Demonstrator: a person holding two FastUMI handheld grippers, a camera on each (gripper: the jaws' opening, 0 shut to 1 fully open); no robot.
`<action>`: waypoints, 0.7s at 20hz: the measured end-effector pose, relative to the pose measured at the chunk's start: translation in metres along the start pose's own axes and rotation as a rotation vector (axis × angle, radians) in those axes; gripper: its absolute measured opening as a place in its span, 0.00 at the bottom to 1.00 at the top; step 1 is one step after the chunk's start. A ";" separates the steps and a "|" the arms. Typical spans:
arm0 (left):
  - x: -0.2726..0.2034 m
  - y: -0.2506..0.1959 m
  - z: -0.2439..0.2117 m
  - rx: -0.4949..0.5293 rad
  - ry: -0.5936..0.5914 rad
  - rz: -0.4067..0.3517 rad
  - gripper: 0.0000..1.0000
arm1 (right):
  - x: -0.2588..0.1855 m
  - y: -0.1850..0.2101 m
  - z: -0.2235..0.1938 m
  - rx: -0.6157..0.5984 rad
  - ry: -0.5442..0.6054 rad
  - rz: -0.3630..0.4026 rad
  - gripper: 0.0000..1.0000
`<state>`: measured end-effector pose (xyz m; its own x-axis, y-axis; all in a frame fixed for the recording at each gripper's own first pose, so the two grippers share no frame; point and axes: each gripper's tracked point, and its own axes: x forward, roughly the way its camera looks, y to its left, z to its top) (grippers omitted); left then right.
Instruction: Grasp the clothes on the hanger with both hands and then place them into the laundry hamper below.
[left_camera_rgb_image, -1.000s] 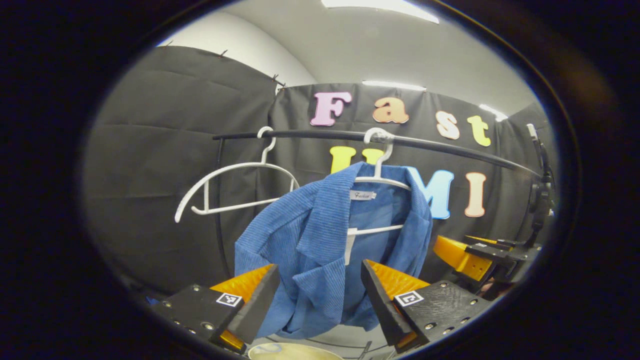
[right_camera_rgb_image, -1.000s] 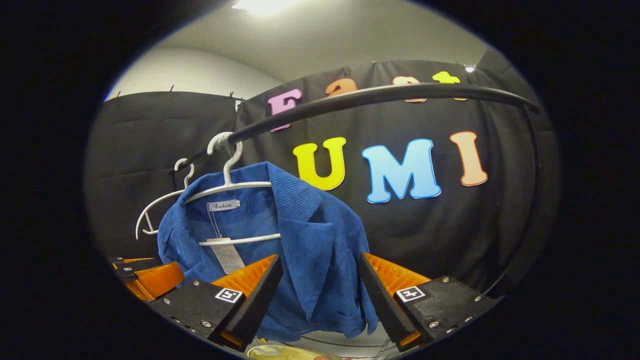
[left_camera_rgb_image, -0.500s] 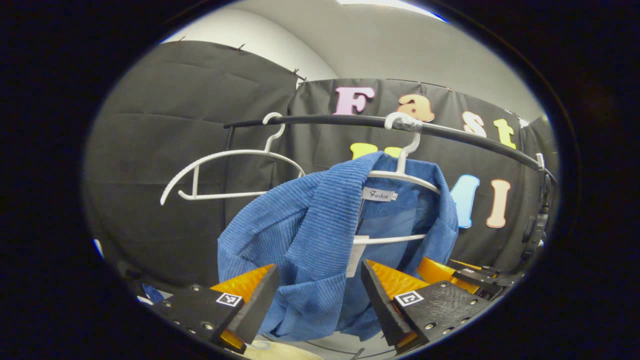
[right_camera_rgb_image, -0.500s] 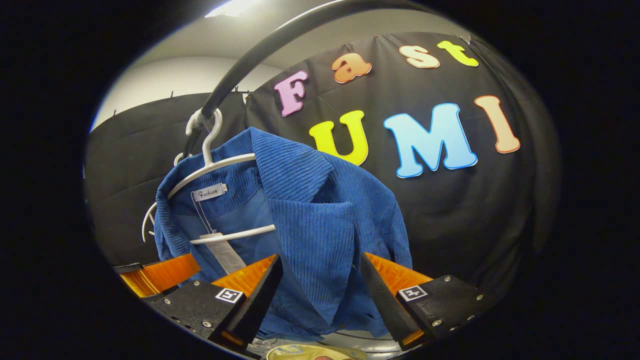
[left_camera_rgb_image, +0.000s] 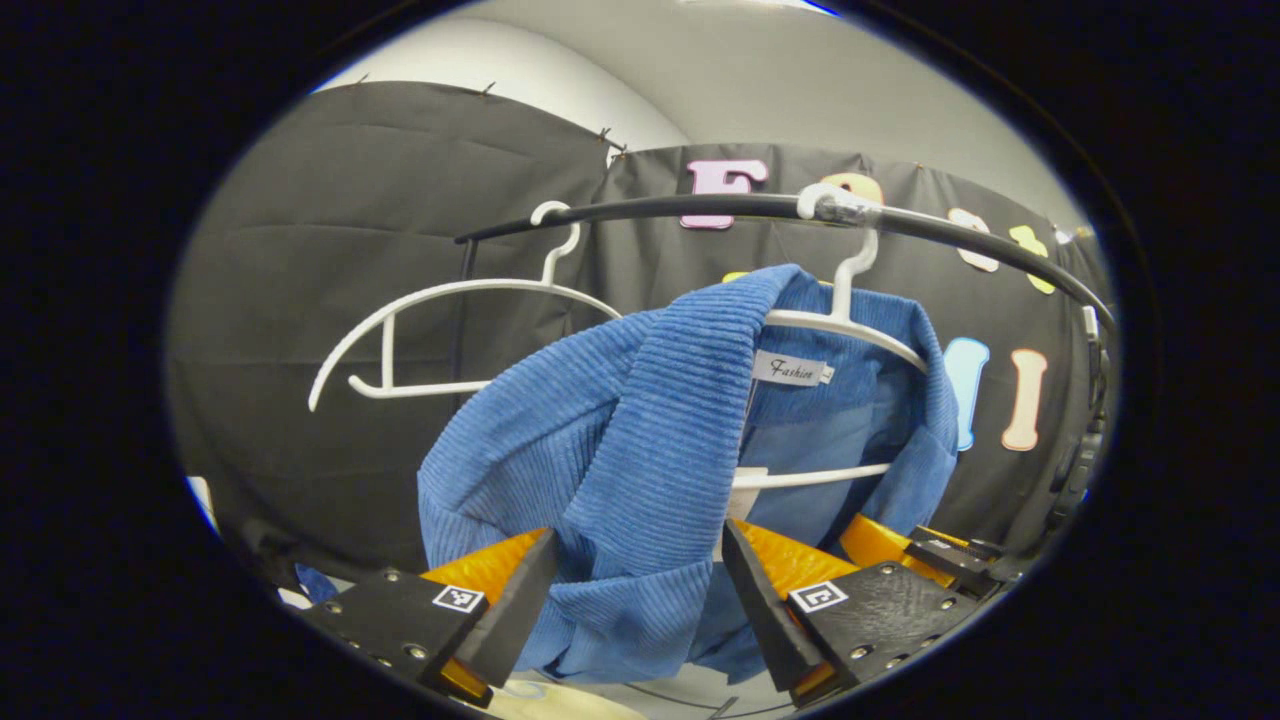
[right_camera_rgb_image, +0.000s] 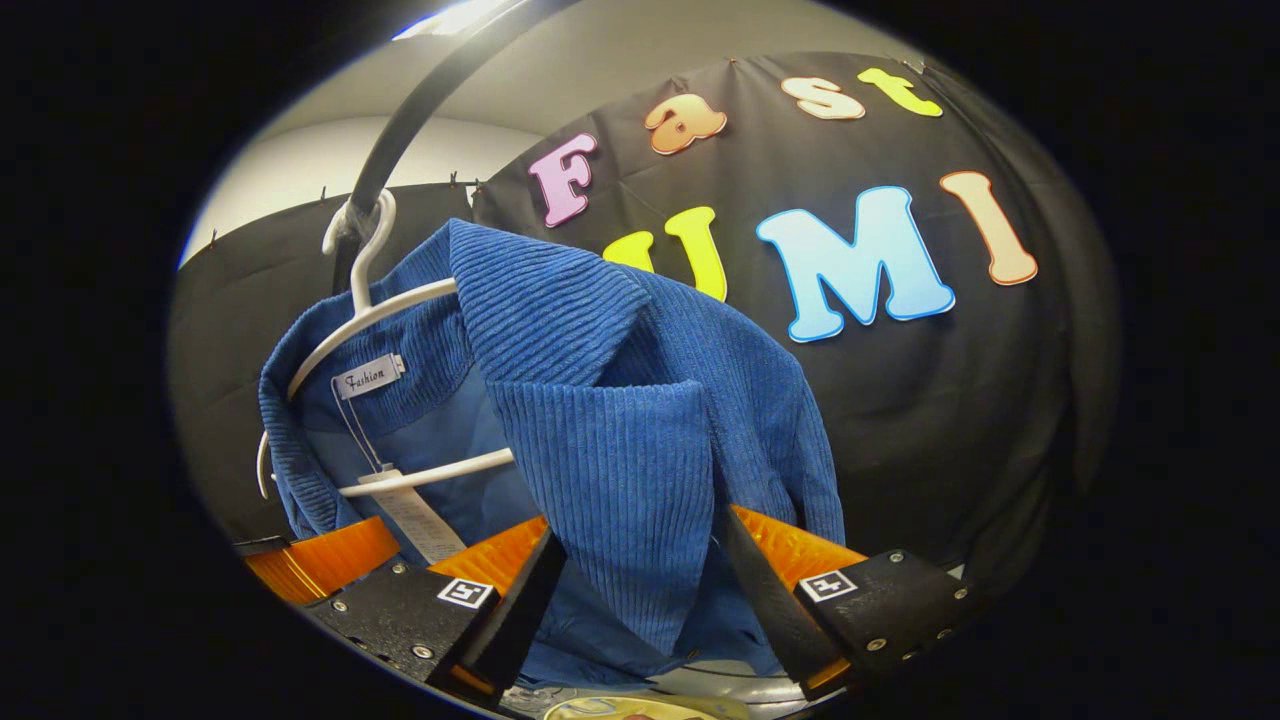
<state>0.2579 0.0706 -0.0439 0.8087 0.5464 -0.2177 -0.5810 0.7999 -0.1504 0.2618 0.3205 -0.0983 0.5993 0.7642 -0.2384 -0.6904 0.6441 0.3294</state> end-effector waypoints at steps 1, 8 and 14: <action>0.003 0.000 0.000 0.006 -0.001 0.005 0.92 | 0.002 0.000 0.001 -0.002 -0.005 -0.002 0.94; -0.002 0.008 0.003 -0.031 -0.046 0.008 0.22 | 0.001 -0.007 0.014 -0.057 -0.078 -0.007 0.29; -0.013 -0.002 0.011 -0.068 -0.057 -0.113 0.04 | -0.002 -0.005 0.016 -0.056 -0.078 0.064 0.00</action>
<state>0.2501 0.0644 -0.0304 0.8723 0.4682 -0.1411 -0.4889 0.8398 -0.2358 0.2709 0.3150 -0.0846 0.5813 0.8006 -0.1454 -0.7487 0.5962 0.2899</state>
